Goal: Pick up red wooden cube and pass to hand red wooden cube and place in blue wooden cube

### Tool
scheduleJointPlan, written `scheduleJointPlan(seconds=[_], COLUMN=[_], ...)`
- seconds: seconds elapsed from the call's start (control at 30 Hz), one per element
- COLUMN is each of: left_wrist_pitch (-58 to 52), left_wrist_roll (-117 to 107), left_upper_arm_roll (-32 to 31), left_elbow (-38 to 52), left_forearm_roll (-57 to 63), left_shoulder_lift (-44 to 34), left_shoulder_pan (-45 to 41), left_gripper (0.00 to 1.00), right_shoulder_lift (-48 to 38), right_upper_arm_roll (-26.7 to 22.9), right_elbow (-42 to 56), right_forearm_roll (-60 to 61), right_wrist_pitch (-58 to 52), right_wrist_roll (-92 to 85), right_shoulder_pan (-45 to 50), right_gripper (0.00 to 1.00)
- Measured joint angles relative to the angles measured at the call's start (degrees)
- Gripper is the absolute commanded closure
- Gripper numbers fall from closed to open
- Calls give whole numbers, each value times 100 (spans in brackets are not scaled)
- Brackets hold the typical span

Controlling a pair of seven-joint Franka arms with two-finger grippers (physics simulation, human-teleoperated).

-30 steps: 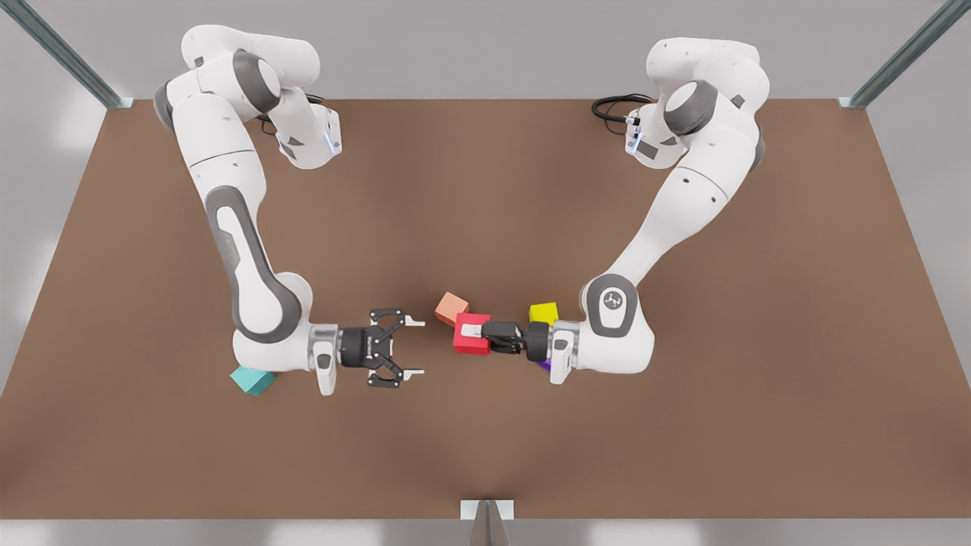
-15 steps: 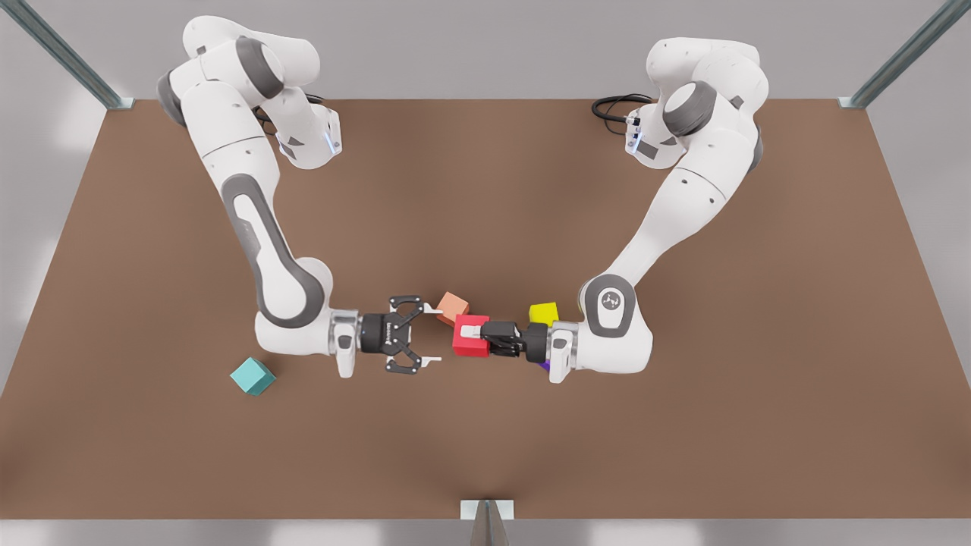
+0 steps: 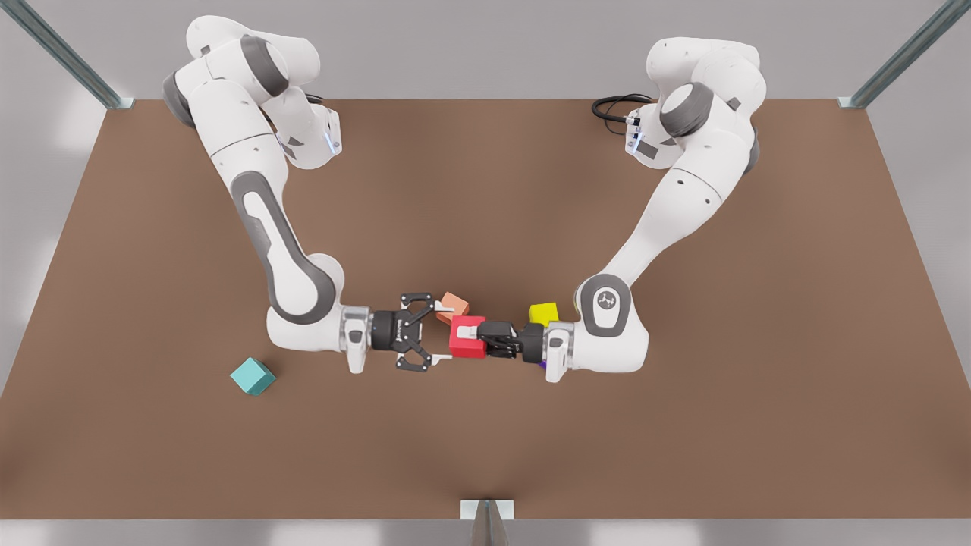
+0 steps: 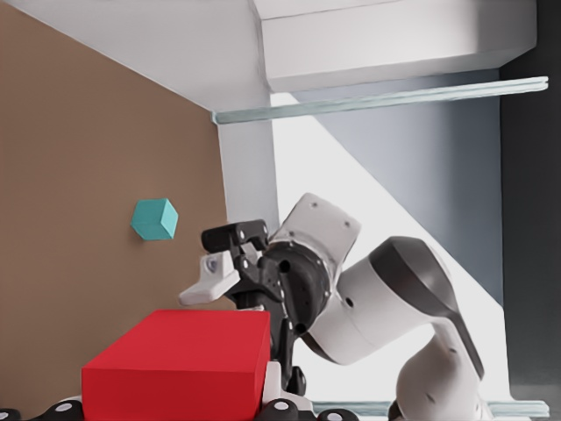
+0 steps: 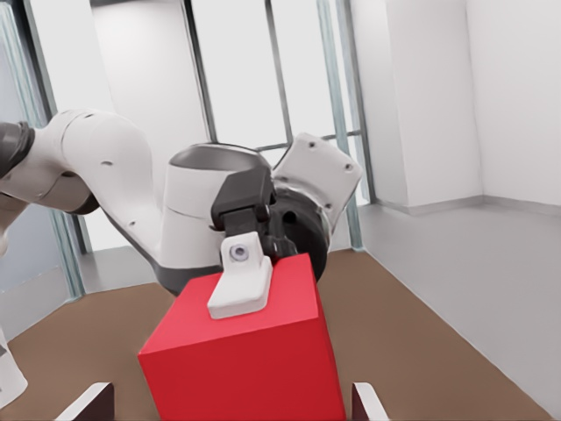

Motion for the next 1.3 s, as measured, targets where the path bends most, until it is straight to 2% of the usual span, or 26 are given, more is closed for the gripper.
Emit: scheduleJointPlan(seconds=[0.53, 0.57, 0.63, 0.67, 0.83, 0.87, 0.9, 1.17, 1.3], left_wrist_pitch=[107, 111, 117, 120, 145, 146, 142, 124, -110], left_wrist_roll=[38, 38, 38, 38, 37, 41, 63, 55, 18], left_upper_arm_roll=[-1, -1, 0, 1, 3, 2, 2, -1, -22], left_elbow=[113, 114, 114, 114, 114, 115, 112, 102, 44], left_forearm_roll=[-1, -1, -1, -2, -6, -12, -47, -71, -14], left_shoulder_lift=[47, 49, 50, 51, 52, 52, 49, 3, -75], left_shoulder_pan=[-106, -106, -106, -105, -111, -110, -111, -63, 453], left_gripper=[38, 38, 38, 38, 35, 27, 0, 0, 0], right_shoulder_lift=[112, 113, 120, 120, 121, 121, 124, 122, 122], right_upper_arm_roll=[-1, -1, -3, -3, -3, -6, -9, -11, -32], right_elbow=[228, 233, 237, 237, 238, 247, 261, 280, 279], right_forearm_roll=[173, 179, 181, 176, 155, 154, 154, 156, 96], right_wrist_pitch=[251, 265, 285, 291, 306, 308, 309, 309, 296], right_wrist_roll=[-130, -134, -139, -138, -126, -123, -121, -110, -109], right_shoulder_pan=[270, 277, 289, 291, 292, 293, 294, 280, 221], right_gripper=[2, 8, 51, 53, 52, 52, 52, 51, 51])
